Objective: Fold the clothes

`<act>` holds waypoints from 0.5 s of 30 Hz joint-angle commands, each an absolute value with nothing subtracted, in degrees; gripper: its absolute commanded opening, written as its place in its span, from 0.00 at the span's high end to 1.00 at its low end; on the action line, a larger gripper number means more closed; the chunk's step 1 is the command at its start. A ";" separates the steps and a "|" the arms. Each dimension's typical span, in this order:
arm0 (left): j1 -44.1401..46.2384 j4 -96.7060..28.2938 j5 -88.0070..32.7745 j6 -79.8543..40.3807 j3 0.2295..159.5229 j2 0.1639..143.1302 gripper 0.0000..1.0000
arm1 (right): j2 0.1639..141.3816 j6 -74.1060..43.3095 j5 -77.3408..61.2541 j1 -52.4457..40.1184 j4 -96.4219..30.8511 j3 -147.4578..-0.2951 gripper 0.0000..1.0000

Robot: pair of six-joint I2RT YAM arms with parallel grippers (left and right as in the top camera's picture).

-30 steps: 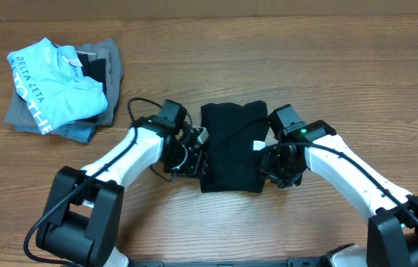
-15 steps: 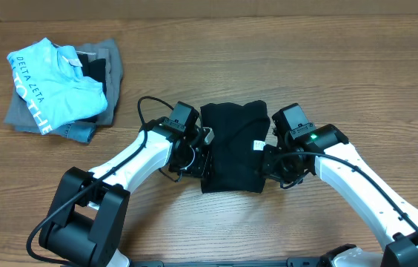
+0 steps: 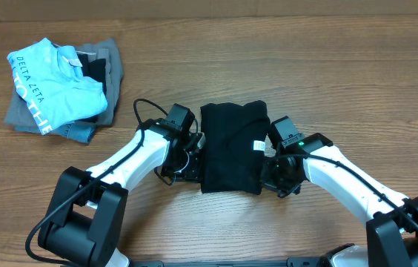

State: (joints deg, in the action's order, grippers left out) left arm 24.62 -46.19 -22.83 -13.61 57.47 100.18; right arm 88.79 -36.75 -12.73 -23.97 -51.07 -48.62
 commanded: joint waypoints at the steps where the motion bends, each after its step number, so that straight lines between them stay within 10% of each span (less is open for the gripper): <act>1: 23.90 -49.91 -22.09 -12.12 61.84 98.67 0.66 | 87.50 -35.90 -7.60 -21.91 -54.11 -52.03 0.91; 15: 20.14 -49.08 -21.58 -14.20 65.78 96.62 0.61 | 82.61 -24.97 -20.32 -23.42 -40.42 -59.22 0.57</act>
State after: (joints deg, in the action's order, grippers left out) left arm 22.33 -49.08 -22.13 -13.43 63.86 97.71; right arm 80.42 -26.79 -16.93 -22.22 -42.98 -59.77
